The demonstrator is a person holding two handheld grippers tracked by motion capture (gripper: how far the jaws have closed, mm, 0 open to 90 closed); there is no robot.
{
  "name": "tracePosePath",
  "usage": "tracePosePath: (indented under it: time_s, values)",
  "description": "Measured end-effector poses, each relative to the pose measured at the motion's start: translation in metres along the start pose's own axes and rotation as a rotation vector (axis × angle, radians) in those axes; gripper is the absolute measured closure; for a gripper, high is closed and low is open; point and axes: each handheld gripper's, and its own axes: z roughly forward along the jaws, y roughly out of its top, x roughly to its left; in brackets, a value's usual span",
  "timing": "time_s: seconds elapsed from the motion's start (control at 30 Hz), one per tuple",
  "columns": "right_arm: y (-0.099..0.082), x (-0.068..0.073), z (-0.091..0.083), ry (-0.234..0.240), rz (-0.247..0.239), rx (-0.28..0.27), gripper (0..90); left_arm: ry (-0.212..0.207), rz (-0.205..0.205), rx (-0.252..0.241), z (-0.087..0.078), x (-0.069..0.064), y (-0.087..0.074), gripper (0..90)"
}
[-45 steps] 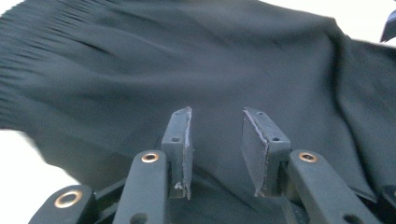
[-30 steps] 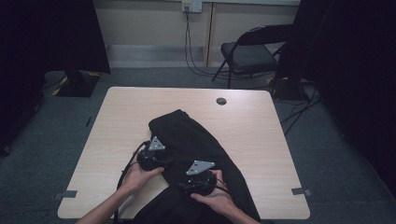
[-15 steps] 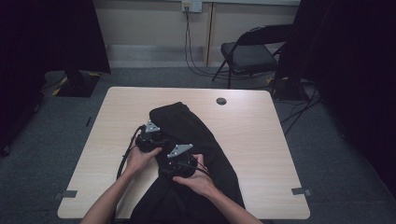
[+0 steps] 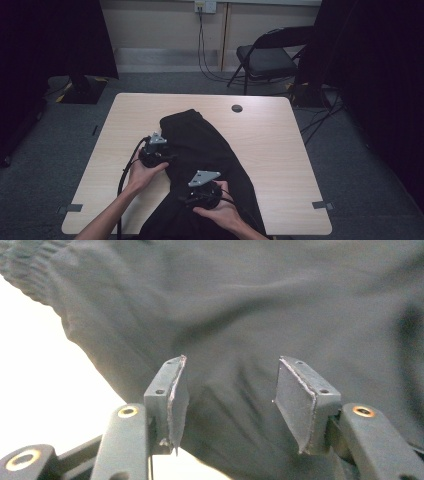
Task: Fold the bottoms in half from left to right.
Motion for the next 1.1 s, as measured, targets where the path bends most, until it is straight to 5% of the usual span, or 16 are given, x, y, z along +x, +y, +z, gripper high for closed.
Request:
tracePosePath:
  time_s: [0.07, 0.2, 0.23, 0.3, 0.37, 0.43, 0.57, 0.8, 1.0, 1.1]
  values:
    - [-0.004, -0.004, -0.001, -0.001, 0.015, 0.001, 37.4, -0.049, 0.02, -0.014, -0.011, -0.009, -0.005, 46.7]
    - [-0.008, -0.005, 0.005, -0.018, 0.009, 0.011, 38.4, -0.058, 0.056, 0.004, -0.015, -0.017, -0.015, 45.9]
    - [-0.01, -0.003, 0.014, -0.051, -0.024, 0.051, 42.6, -0.064, 0.074, 0.031, -0.011, -0.02, -0.02, 45.7]
    - [-0.012, -0.003, 0.015, -0.058, -0.028, 0.031, 46.6, -0.063, 0.076, 0.051, -0.006, -0.021, -0.022, 45.6]
    - [-0.012, -0.004, 0.013, -0.069, -0.025, 0.033, 64.3, -0.03, 0.095, 0.057, -0.003, -0.023, -0.024, 48.5]
    - [-0.013, -0.006, 0.011, -0.071, -0.021, 0.026, 80.8, -0.022, 0.069, 0.062, 0.002, -0.023, -0.027, 49.1]
    - [-0.015, -0.002, 0.001, -0.088, -0.051, -0.011, 89.1, -0.006, 0.063, 0.066, 0.002, -0.02, -0.026, 49.4]
    - [-0.013, -0.008, -0.054, -0.1, -0.014, -0.082, 89.5, 0.005, 0.052, 0.07, 0.004, -0.015, -0.023, 50.1]
    - [-0.047, -0.027, -0.113, -0.183, 0.066, -0.079, 89.6, 0.025, 0.028, 0.064, 0.009, -0.009, -0.02, 50.1]
    - [-0.067, -0.036, -0.14, -0.23, 0.126, -0.081, 89.9, 0.076, 0.059, 0.061, 0.013, -0.01, -0.015, 50.3]
